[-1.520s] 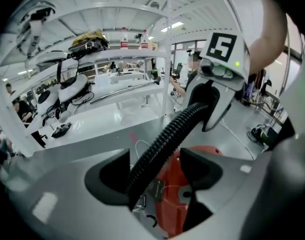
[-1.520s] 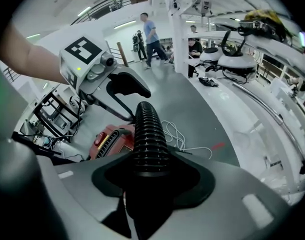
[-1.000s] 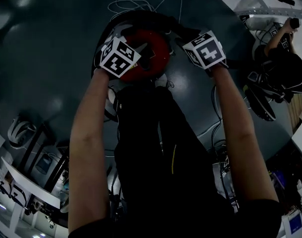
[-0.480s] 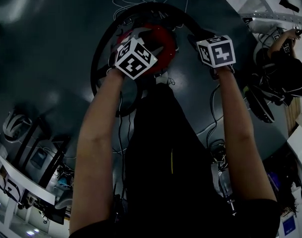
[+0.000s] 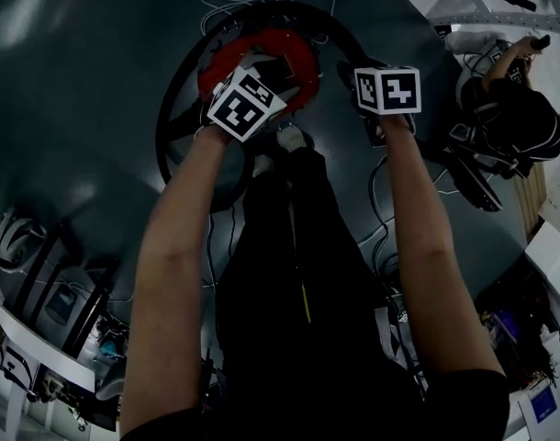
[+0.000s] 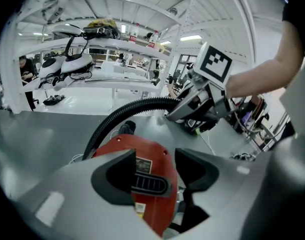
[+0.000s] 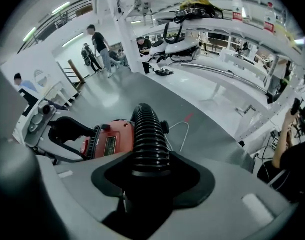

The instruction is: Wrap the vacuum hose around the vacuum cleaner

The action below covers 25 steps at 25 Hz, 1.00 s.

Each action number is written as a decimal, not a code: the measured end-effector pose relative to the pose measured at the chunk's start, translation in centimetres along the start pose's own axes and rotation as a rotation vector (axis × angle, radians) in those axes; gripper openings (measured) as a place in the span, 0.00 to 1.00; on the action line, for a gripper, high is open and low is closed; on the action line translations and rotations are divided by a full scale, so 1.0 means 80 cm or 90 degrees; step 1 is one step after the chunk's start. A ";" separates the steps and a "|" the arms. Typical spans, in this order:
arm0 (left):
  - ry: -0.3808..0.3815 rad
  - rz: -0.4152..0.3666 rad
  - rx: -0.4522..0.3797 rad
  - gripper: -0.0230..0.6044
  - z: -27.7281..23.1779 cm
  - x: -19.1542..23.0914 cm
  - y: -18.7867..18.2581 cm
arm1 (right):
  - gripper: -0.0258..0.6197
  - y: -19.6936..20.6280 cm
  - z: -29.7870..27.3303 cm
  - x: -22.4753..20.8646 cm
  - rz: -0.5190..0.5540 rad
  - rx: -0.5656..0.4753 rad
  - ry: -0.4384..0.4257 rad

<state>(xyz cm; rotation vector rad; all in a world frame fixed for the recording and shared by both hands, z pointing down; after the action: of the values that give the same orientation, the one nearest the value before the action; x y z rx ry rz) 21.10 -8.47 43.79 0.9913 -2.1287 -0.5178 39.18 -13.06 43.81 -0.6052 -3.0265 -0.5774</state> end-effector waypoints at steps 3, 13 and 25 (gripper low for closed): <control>0.005 0.007 -0.019 0.45 -0.013 -0.018 -0.006 | 0.38 0.012 0.002 -0.012 -0.047 -0.005 0.004; -0.008 0.044 -0.048 0.47 -0.087 -0.046 -0.034 | 0.38 0.023 -0.010 -0.085 -0.112 -0.015 0.017; 0.032 0.055 -0.125 0.51 -0.169 -0.088 -0.101 | 0.38 0.047 -0.019 -0.146 -0.146 -0.011 -0.023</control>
<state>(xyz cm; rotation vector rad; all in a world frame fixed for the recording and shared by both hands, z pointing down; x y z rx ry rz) 38.35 -8.76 44.67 0.7913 -2.0228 -0.6383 51.27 -14.74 45.68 -0.2731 -3.1505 -0.6052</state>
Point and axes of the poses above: the fingertips, and each gripper's own axes: z backward along the fingers, x to its left, y out of its underside, the point moved 7 cm from there along z, backward along the fingers, and after that the axes turned 14 degrees about y, right-handed, at the moved point
